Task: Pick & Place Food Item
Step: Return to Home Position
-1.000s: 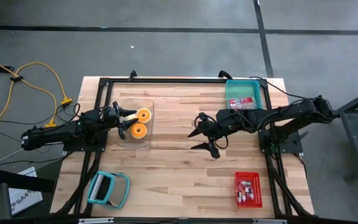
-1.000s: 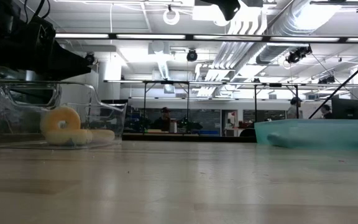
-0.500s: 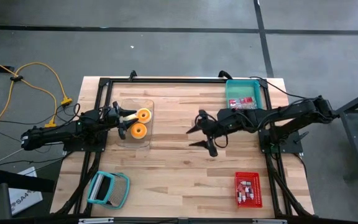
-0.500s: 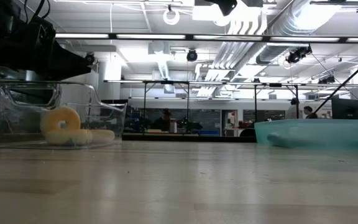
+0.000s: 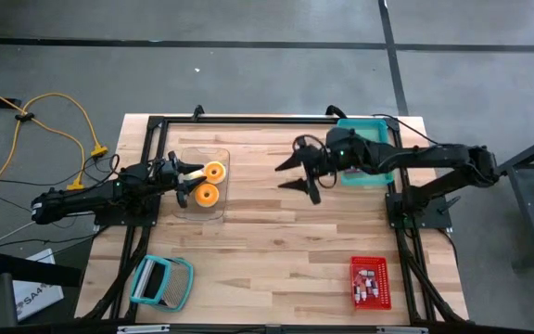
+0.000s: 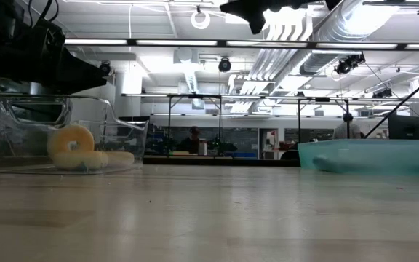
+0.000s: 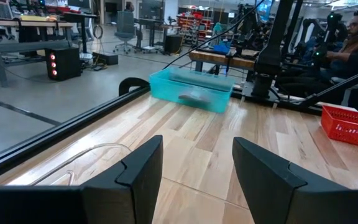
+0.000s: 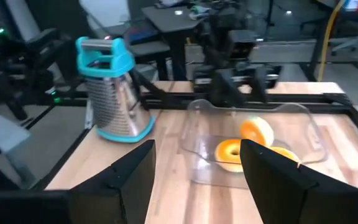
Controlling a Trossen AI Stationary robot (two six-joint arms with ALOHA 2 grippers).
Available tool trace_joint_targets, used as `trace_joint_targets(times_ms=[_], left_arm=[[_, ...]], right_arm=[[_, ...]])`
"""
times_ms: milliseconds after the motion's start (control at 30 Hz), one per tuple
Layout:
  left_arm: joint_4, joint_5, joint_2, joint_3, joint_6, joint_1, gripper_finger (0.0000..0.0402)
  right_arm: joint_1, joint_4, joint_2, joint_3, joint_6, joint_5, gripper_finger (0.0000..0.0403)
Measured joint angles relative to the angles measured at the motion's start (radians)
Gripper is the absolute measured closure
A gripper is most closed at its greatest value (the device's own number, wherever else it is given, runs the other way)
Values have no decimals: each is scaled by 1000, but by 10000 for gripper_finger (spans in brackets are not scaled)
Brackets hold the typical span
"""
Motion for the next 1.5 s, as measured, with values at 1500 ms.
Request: trace_joint_targets(times_ms=[1500], left_arm=[[3, -3, 0, 0, 0, 0, 214]], right_arm=[[125, -46, -818, -678, 195, 674, 180]])
